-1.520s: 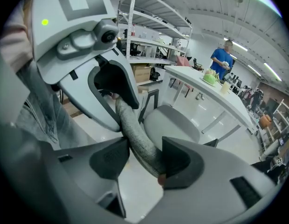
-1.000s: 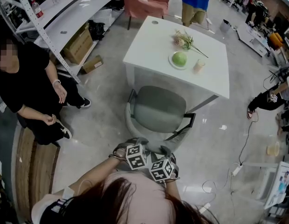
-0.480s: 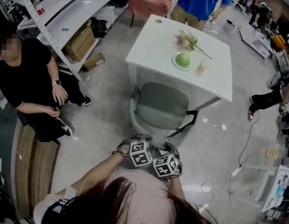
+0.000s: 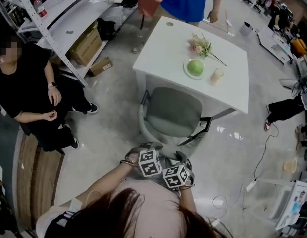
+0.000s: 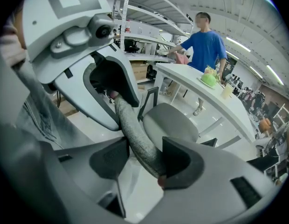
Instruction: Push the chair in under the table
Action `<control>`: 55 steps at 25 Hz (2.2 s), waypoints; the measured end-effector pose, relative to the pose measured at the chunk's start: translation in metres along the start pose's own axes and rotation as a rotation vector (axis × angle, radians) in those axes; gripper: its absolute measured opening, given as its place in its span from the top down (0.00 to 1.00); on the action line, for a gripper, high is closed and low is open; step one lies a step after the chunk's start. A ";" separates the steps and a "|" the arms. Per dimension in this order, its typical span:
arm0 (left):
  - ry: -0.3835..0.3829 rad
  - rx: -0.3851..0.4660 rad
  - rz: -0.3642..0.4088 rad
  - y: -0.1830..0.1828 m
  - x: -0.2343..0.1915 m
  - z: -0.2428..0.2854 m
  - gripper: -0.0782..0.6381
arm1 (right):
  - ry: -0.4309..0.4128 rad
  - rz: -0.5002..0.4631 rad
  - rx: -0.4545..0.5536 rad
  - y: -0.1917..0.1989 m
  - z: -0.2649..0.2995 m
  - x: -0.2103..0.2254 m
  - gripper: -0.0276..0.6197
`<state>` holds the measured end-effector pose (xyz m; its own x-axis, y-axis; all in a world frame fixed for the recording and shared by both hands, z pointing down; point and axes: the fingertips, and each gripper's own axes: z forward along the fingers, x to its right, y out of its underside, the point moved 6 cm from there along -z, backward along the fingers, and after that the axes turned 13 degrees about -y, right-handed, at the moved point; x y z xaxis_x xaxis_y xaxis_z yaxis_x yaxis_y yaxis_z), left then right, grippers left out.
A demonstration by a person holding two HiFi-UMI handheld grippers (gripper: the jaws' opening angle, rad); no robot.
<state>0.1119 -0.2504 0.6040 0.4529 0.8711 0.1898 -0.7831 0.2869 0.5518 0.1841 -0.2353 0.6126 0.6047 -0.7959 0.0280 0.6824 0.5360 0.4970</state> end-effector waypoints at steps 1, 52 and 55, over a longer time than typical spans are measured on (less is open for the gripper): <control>0.000 0.000 -0.001 -0.001 -0.003 0.002 0.61 | -0.002 -0.001 -0.001 -0.001 0.001 0.003 0.61; -0.011 -0.057 -0.045 -0.062 -0.107 0.067 0.61 | -0.063 -0.085 -0.032 -0.058 0.028 0.129 0.61; -0.017 -0.058 -0.046 -0.065 -0.111 0.071 0.61 | -0.062 -0.097 -0.030 -0.059 0.030 0.135 0.61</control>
<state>0.1430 -0.3945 0.6046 0.4959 0.8496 0.1795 -0.7844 0.3496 0.5123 0.2133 -0.3830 0.6131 0.5094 -0.8598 0.0351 0.7489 0.4631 0.4740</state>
